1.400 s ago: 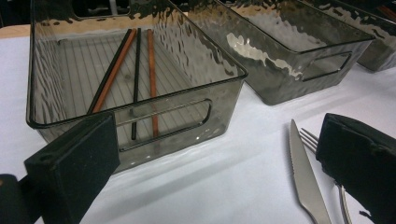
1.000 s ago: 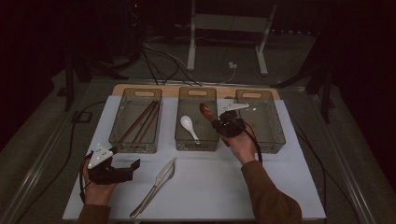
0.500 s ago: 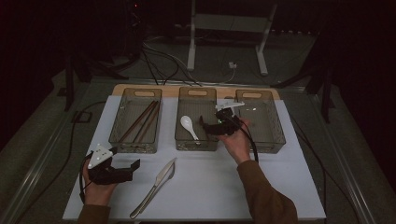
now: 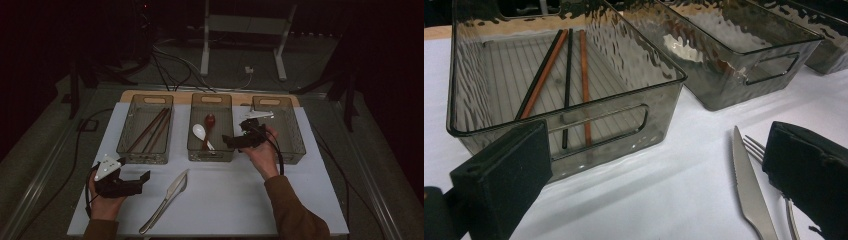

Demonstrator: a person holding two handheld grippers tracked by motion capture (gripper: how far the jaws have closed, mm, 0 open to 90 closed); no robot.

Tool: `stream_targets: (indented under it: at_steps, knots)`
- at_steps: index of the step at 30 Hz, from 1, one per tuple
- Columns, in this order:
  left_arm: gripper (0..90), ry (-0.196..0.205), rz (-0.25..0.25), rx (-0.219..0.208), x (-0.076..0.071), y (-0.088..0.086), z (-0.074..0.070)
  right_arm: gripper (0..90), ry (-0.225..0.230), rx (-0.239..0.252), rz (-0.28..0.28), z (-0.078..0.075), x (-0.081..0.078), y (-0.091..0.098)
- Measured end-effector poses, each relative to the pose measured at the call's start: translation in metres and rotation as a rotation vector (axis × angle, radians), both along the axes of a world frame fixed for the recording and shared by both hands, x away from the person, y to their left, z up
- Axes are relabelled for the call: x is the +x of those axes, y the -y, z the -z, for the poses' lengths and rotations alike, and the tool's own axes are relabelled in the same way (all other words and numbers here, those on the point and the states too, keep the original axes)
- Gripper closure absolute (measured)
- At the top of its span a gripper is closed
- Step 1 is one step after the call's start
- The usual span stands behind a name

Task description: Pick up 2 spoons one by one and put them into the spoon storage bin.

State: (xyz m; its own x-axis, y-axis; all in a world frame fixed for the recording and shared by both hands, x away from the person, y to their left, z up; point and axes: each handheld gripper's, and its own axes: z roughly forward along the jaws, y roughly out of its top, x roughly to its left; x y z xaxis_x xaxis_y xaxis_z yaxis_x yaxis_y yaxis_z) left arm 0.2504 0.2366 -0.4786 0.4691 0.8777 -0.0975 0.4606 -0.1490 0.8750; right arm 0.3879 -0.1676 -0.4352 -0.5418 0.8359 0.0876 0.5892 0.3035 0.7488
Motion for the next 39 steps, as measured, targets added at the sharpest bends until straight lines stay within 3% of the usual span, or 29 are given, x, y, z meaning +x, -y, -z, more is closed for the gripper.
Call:
stream_targets:
  at_steps: [19,27,32,39]
  knots:
    - [0.7,0.001,-0.004,-0.001,-0.001,0.0,0.0,0.6,0.022,0.048,-0.008,-0.003,-0.021,0.029]
    - [0.7,0.0,-0.002,0.0,0.0,0.001,0.0,0.6,0.038,0.09,-0.053,-0.004,-0.025,0.04]
    - [0.7,-0.002,0.002,0.004,0.0,0.002,0.0,0.6,0.073,0.073,-0.054,-0.003,-0.033,0.045]
    - [0.7,-0.001,0.002,0.002,0.0,0.003,0.0,0.5,0.066,0.069,-0.032,0.005,-0.043,0.059]
